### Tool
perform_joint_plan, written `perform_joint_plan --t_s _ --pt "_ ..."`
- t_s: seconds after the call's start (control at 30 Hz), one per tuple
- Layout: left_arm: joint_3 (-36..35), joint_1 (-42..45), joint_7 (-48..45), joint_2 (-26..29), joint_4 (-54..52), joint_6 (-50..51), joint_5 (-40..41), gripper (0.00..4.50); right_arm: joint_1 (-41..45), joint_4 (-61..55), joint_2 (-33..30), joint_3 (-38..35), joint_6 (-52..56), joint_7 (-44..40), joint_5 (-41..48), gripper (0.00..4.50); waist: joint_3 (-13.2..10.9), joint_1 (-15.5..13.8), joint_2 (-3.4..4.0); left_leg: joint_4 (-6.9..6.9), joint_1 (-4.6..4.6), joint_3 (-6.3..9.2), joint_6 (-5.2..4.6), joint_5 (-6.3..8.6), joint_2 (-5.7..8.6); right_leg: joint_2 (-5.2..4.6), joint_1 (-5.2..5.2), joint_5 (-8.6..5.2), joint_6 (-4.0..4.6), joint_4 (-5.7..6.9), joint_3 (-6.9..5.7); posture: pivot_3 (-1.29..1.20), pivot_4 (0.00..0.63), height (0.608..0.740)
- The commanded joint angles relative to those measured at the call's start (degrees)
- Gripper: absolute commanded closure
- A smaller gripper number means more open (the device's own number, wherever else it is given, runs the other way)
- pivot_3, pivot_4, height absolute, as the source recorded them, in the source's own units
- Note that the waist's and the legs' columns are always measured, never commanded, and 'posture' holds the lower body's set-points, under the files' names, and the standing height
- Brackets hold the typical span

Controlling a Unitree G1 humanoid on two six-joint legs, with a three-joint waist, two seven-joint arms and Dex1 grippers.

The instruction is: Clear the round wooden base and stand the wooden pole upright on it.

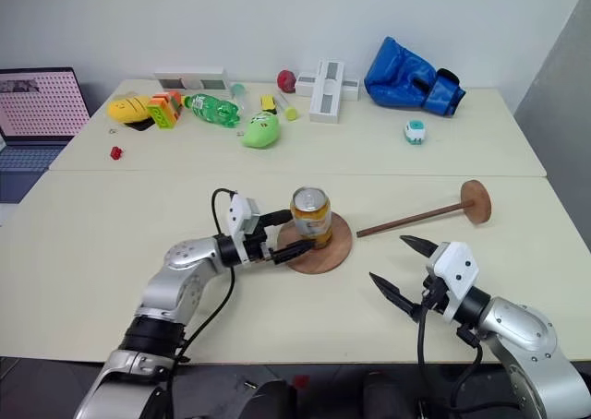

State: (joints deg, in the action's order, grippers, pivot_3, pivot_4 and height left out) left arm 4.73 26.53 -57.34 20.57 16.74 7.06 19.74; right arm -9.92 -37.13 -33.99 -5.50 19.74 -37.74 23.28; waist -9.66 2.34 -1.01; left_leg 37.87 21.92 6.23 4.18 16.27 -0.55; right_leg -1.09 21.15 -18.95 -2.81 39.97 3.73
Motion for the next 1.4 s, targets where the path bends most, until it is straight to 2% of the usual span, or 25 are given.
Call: perform_joint_plan --t_s 0.03,0.23,0.27,0.37,0.67,0.8,0.87,1.0,1.13,1.33,1.4 --pt "-0.05 2.34 -0.82 -0.88 2.73 -2.84 -1.22 0.00 0.63 -2.43 -0.09 -0.61 -0.80 0.19 0.44 0.01 0.00 0.02 0.00 0.00 0.00 0.00 0.00 0.00 0.00 0.01 0.00 0.00 0.00 0.00 0.00 0.00 0.150 0.740" --pt "-0.20 4.43 -2.16 -3.10 5.70 -4.32 -1.07 0.00 0.98 -3.18 0.04 -0.66 0.15 1.23 0.67 0.01 0.00 -0.22 0.00 0.01 0.01 0.01 0.00 0.00 0.01 0.00 0.00 0.00 0.00 -0.01 -0.01 0.00 0.150 0.740" --pt "-0.32 4.52 -2.46 -3.41 5.74 -4.05 -0.81 0.37 0.99 -3.32 0.07 -0.66 0.37 1.41 0.70 0.00 0.00 -0.26 0.00 0.01 0.02 0.01 0.00 0.00 0.01 0.00 0.00 0.00 0.00 -0.01 -0.01 0.00 0.150 0.740" --pt "-0.55 4.45 -2.87 -3.72 5.41 -3.77 -0.79 0.85 1.05 -3.91 0.12 -0.75 1.08 1.88 0.89 0.00 0.00 -0.23 0.00 0.01 0.01 0.01 0.00 0.00 0.01 0.00 0.00 0.00 0.00 0.00 0.00 0.00 0.150 0.740" --pt "-2.00 5.48 -0.89 -3.73 4.39 -2.94 -0.53 0.93 3.87 -5.32 0.14 -0.36 4.53 3.81 2.04 0.00 0.00 -0.26 0.00 0.01 0.02 0.02 0.00 0.00 0.00 0.00 0.01 0.00 0.00 -0.01 -0.01 0.00 0.150 0.740" --pt "-7.11 6.88 5.11 -2.69 3.17 -0.45 1.26 0.93 4.99 -5.88 0.08 -0.41 5.92 4.27 2.52 0.00 -0.01 -0.20 -0.02 0.01 0.03 0.02 0.00 0.00 0.00 0.00 0.02 0.00 0.00 -0.01 -0.01 0.00 0.150 0.740" --pt "-11.09 8.47 9.55 -1.16 6.06 -1.68 1.08 0.93 5.34 -6.01 0.11 -0.18 6.22 4.49 2.57 0.00 -0.04 -0.07 -0.06 0.01 0.03 0.02 0.00 0.00 -0.02 0.01 0.05 0.00 0.00 0.01 0.00 0.00 0.150 0.740" --pt "-22.63 15.67 27.82 5.42 22.27 -8.15 -0.59 0.93 6.38 -6.07 0.59 0.58 6.63 4.84 2.82 0.00 -0.06 0.55 -0.11 0.01 0.06 0.03 0.00 0.00 -0.03 0.02 0.12 0.00 0.00 0.04 -0.01 0.00 0.150 0.740" --pt "-27.69 19.49 40.03 10.50 35.68 -14.45 -2.27 0.93 7.56 -5.27 1.07 1.65 6.56 4.96 2.54 0.00 -0.07 1.00 -0.12 -0.05 0.08 0.04 -0.05 0.03 -0.02 0.03 0.21 0.00 -0.01 -0.01 0.02 0.00 0.150 0.740" --pt "-30.41 21.79 44.26 12.17 46.60 -19.79 -2.70 0.93 9.49 -4.10 1.03 2.38 6.66 4.54 2.66 0.00 -0.07 -0.73 -0.32 0.10 0.39 0.16 -0.04 0.02 0.12 -0.16 0.25 0.00 -0.04 -0.08 -0.20 0.00 0.150 0.740" --pt "-30.34 21.77 44.56 12.35 48.79 -20.83 -3.16 0.93 10.17 -3.72 0.96 2.43 6.77 4.45 2.65 0.00 -0.09 -1.07 -0.63 0.17 0.50 0.33 -0.02 0.01 0.13 -0.17 0.26 0.00 -0.04 -0.07 -0.40 0.00 0.150 0.740"
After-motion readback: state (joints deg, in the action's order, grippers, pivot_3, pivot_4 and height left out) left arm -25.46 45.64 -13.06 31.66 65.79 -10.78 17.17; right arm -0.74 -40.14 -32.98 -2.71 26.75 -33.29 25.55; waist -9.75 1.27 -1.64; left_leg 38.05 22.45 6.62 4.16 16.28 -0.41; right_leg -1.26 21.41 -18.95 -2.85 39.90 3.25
